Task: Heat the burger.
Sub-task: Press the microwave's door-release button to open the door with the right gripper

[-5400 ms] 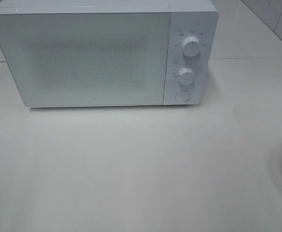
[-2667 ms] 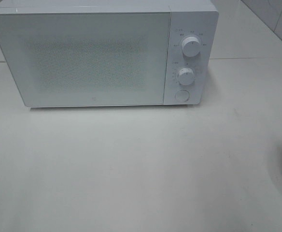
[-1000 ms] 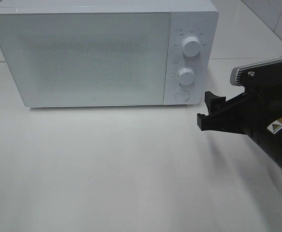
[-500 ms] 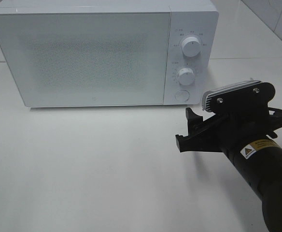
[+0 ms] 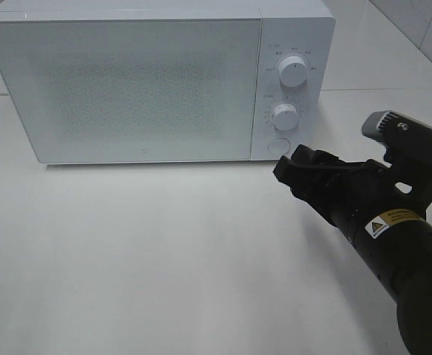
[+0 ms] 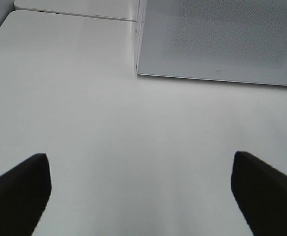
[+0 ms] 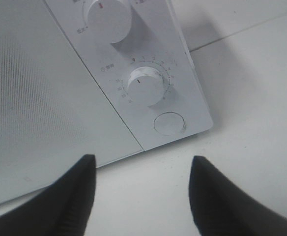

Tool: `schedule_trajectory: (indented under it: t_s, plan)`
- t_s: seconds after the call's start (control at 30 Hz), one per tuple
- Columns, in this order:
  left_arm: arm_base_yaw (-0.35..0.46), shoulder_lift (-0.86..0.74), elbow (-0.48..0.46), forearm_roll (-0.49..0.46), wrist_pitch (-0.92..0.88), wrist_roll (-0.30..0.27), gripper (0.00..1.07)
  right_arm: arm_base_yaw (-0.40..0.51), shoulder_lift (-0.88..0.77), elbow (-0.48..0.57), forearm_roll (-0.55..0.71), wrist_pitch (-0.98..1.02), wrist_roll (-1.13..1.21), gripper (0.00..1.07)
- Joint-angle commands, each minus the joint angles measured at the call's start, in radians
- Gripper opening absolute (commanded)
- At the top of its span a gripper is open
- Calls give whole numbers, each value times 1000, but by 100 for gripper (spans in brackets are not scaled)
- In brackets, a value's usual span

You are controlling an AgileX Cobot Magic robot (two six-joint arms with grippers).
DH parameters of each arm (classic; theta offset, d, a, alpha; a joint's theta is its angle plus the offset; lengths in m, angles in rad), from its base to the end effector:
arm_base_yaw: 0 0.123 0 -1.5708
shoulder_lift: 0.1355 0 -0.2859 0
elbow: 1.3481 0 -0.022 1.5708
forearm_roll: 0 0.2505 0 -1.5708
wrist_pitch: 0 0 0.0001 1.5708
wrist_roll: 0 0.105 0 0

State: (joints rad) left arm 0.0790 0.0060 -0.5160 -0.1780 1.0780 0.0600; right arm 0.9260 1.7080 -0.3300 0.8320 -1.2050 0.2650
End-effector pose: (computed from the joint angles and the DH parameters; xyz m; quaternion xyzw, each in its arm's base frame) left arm 0.0052 -0.0160 0.2749 -0.0035 0.8518 -0.0527 0.5213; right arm 0.2029 0.1492 0.1457 0.1234 0.7548 0.1976 0.6131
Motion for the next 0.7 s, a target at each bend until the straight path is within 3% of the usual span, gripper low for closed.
schedule_trajectory:
  t_s: [0.03, 0.1, 0.13, 0.17, 0.27, 0.7]
  plan:
    - [-5, 2, 0, -8, -8, -3, 91, 2, 1, -10, -6, -20, 190, 44]
    - [-5, 2, 0, -8, -8, -3, 91, 2, 1, -10, -6, 20, 348, 31]
    - [-5, 2, 0, -8, -8, -3, 91, 2, 1, -10, -6, 20, 348, 31]
    - [-5, 2, 0, -8, -8, -3, 91, 2, 1, -10, -6, 53, 469, 23]
    - [-5, 2, 0, -8, -8, -3, 91, 2, 1, -10, -6, 83, 609, 15]
    - [-5, 2, 0, -8, -8, -3, 91, -5, 9, -13, -4, 91, 789, 0]
